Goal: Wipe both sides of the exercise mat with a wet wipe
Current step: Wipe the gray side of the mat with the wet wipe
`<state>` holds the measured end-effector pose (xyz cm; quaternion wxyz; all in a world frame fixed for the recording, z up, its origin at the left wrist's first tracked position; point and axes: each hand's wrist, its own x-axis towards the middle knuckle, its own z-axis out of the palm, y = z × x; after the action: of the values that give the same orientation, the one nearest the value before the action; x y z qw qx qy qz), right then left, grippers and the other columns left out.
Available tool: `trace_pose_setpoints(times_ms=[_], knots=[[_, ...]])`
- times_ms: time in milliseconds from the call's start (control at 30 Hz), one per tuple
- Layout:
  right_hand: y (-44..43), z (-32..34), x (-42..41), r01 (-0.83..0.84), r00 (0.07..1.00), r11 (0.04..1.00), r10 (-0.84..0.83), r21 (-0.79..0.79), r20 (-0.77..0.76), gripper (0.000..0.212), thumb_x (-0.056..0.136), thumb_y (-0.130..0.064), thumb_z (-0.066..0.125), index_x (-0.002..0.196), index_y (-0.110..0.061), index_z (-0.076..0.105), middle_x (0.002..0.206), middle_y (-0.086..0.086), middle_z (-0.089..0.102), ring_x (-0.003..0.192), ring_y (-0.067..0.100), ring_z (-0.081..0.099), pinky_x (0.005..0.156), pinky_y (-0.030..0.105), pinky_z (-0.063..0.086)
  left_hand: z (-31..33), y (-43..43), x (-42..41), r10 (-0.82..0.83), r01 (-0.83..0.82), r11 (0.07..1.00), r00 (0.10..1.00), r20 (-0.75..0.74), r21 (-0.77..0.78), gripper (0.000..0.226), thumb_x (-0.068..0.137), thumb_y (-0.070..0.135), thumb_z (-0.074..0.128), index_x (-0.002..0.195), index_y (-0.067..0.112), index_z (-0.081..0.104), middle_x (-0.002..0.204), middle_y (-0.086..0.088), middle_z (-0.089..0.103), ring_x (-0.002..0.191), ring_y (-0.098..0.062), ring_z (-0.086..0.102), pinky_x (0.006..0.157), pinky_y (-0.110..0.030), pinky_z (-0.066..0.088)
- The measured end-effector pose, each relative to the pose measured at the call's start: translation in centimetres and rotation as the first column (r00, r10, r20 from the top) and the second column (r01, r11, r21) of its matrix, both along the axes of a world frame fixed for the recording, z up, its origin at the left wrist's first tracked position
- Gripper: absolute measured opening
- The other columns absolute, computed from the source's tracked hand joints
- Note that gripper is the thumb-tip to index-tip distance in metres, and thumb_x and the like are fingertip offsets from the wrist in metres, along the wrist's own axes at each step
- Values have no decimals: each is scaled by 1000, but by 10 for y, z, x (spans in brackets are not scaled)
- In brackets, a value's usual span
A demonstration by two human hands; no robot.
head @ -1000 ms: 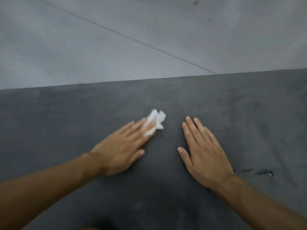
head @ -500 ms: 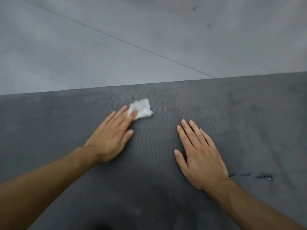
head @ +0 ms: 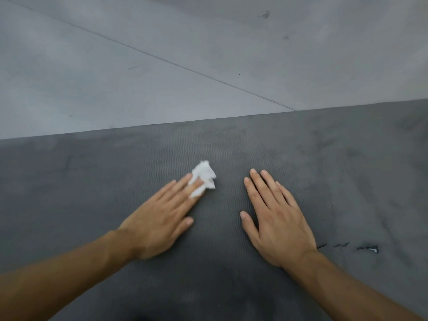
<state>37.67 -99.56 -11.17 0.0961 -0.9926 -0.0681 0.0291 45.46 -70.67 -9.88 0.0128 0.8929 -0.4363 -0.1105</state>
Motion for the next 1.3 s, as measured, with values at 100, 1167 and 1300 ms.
trace_pose_setpoints(times_ms=[100,1167,1300], knots=[[0,0,-1,-2,1000,1000,2,-8,4,70,104,-50,31,163,-13,27,173,3,17,160,19,8,128,44,20,4,0,-40,-286,284,957,958,32,58,66,106,46,39,164,19,25,174,-1,10,160,-24,8,124,-43,15],[0,1,0,7,1000,1000,-7,0,4,70,104,-50,34,163,-13,29,172,3,18,160,19,9,128,43,19,5,17,-41,-423,414,902,904,60,126,64,104,49,41,160,18,36,173,-3,12,159,-25,13,123,-46,17],[0,0,-1,8,1000,1000,-8,-2,-3,70,104,-50,34,163,-14,28,173,3,17,160,19,8,128,43,19,8,29,-49,-530,515,840,846,61,170,59,105,51,41,156,23,44,173,-1,13,159,-22,16,121,-43,20]])
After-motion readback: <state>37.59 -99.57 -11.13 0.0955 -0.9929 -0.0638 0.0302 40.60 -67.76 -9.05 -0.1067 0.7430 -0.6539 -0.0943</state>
